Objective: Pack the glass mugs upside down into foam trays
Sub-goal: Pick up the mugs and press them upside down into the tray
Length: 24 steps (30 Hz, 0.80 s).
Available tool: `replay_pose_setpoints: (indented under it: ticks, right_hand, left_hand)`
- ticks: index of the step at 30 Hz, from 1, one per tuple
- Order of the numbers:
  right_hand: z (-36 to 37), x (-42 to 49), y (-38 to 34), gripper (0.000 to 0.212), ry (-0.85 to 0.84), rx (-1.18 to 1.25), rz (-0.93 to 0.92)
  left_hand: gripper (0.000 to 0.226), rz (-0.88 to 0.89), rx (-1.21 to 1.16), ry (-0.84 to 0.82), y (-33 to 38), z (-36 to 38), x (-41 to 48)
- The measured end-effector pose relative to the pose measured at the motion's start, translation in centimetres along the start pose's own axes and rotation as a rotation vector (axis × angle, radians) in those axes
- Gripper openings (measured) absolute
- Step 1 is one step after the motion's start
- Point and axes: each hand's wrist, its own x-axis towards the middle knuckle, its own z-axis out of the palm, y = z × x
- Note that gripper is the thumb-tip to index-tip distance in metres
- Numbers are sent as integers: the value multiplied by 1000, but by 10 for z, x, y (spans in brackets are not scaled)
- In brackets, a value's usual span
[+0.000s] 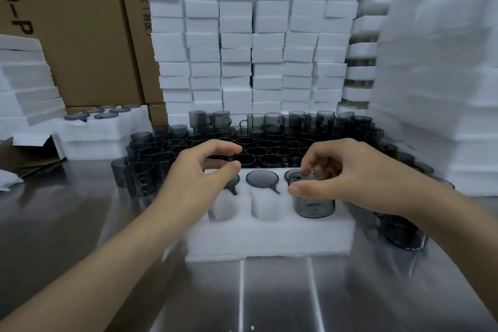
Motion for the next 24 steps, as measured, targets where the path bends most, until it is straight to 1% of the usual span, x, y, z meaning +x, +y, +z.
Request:
replay_pose_setpoints:
  ticks: [6,9,12,14,16,17,19,21,23,24]
  right_hand:
    - [-8,-4,-2,63,-140,16,40]
    - [-4,-6,-3,64,-190,-25,55]
    - [-4,-6,-4,68,-163,-31,59]
    - [-4,-5,-3,61,-132,-16,33]
    - [-1,-3,-2,49,-139,-47,7]
    - [0,-3,-1,47,-152,-68,2]
    - [-1,-2,0,49,-152,-93,-7]
    - [-3,-1,2,52,-113,-95,-28]
    - [-5,1,7,51,-86,-102,-40]
    - [-5,2,9,48,-98,-95,-39]
  left_hand:
    - [23,-13,0,-19,0,0,-1]
    - [24,-10,28,-24,1,0,-1]
    - [23,-12,42,-26,2,1,-2]
    - [23,-15,41,-28,2,0,-2]
    - [22,-16,40,-30,3,0,-3]
    - [22,-15,41,-30,3,1,-3]
    - [22,-11,47,-26,4,1,-4]
    - [22,-2,60,-22,5,1,-3]
    - [22,6,74,-21,4,1,-3]
    - [22,10,77,-16,4,0,-3]
